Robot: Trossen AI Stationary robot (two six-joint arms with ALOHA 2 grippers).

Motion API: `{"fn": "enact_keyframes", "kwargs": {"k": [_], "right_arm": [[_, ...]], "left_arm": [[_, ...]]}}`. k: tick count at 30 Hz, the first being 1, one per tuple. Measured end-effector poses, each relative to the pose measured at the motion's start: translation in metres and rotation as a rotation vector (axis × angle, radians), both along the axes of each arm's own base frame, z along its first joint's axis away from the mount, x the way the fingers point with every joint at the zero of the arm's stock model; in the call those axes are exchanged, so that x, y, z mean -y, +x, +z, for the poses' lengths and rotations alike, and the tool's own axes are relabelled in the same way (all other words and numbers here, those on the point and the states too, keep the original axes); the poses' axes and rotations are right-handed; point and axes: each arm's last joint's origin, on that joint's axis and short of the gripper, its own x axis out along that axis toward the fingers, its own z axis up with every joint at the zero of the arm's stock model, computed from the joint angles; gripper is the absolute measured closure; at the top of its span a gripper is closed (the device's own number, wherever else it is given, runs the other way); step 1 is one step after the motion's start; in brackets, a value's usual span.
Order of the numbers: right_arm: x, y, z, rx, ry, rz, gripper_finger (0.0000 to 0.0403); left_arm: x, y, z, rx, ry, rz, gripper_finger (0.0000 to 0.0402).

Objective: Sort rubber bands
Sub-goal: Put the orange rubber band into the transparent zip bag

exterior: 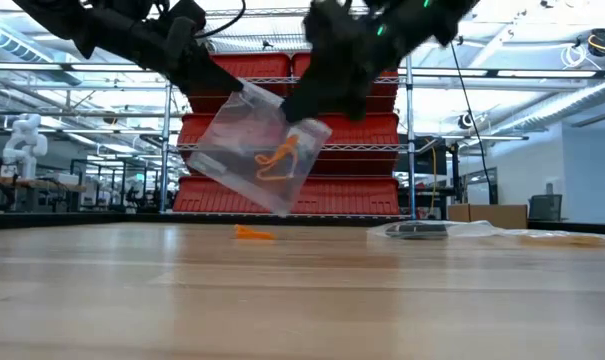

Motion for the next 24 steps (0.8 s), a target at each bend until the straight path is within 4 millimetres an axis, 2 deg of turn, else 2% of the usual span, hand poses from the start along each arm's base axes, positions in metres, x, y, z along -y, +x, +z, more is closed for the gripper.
{"fn": "enact_keyframes", "kwargs": {"k": [5, 8, 10, 15, 18, 21, 24], "right_arm": [[-0.005, 0.022, -0.051, -0.035, -0.018, -0.059, 0.0257], [-0.006, 0.034, -0.081, -0.079, -0.038, -0.092, 0.0231], [-0.005, 0.041, -0.094, -0.095, -0.044, -0.137, 0.0208], [-0.003, 0.054, -0.116, -0.123, -0.037, -0.219, 0.0157], [-0.004, 0.061, -0.124, -0.129, -0.034, -0.225, 0.0144], [-0.004, 0.066, -0.132, -0.135, -0.039, -0.242, 0.0148], [-0.004, 0.069, -0.136, -0.134, -0.036, -0.252, 0.0180]], "left_arm": [[-0.006, -0.002, 0.001, 0.012, -0.013, -0.010, 0.0402], [-0.007, -0.002, 0.001, 0.013, -0.014, -0.007, 0.0402], [-0.007, -0.002, 0.001, 0.015, -0.022, -0.008, 0.0402], [-0.006, -0.002, 0.001, 0.013, -0.028, -0.018, 0.0402], [-0.006, -0.002, 0.000, 0.013, -0.028, -0.018, 0.0402], [-0.006, -0.002, 0.000, 0.012, -0.029, -0.018, 0.0402], [-0.006, -0.002, -0.001, 0.002, -0.033, -0.018, 0.0402]]}}
